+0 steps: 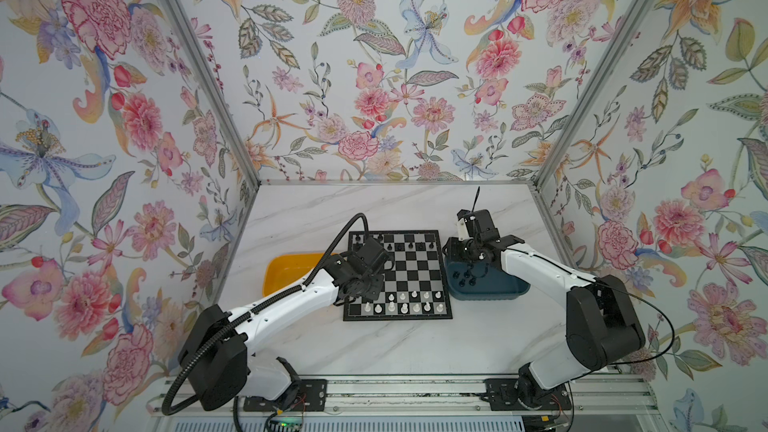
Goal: Set up the chess pieces on the board
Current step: 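Raise the left gripper off the board and move it over the yellow tray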
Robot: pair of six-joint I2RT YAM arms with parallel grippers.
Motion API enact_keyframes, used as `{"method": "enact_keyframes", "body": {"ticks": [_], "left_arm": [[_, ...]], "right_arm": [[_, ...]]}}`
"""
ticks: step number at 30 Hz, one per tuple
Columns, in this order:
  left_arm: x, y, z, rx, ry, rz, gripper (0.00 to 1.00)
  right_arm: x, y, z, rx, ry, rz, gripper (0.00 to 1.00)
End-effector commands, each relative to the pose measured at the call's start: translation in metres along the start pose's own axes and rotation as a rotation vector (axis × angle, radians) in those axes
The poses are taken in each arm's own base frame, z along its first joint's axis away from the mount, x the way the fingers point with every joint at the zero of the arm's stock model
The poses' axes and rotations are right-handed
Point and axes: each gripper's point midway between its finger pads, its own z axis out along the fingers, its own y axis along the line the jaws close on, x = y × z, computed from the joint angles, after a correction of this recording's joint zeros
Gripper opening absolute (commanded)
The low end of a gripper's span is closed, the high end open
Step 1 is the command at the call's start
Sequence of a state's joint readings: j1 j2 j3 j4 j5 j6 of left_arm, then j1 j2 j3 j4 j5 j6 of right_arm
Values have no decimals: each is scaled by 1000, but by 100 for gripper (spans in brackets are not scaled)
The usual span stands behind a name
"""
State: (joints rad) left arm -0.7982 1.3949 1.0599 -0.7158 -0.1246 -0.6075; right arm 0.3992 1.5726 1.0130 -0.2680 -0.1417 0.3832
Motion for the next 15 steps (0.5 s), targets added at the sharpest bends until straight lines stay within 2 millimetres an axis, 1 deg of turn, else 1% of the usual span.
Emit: {"method": "enact_keyframes", "body": {"ticks": [1, 6, 9, 12, 15], "left_arm": [[-9, 38, -14, -128, -15, 20, 24], [-16, 85, -21, -169, -49, -79, 23], [-21, 105, -24, -185, -72, -121, 23], [-19, 122, -20, -203, -56, -143, 23], [-11, 139, -11, -226, -21, -173, 23]], "right_arm": [[-6, 4, -7, 6, -16, -6, 33], [-9, -2, -11, 33, -30, -4, 34], [-12, -5, -14, 41, -29, -1, 34], [-17, -7, -18, 45, -38, 4, 34], [-21, -12, -22, 54, -49, 14, 34]]}}
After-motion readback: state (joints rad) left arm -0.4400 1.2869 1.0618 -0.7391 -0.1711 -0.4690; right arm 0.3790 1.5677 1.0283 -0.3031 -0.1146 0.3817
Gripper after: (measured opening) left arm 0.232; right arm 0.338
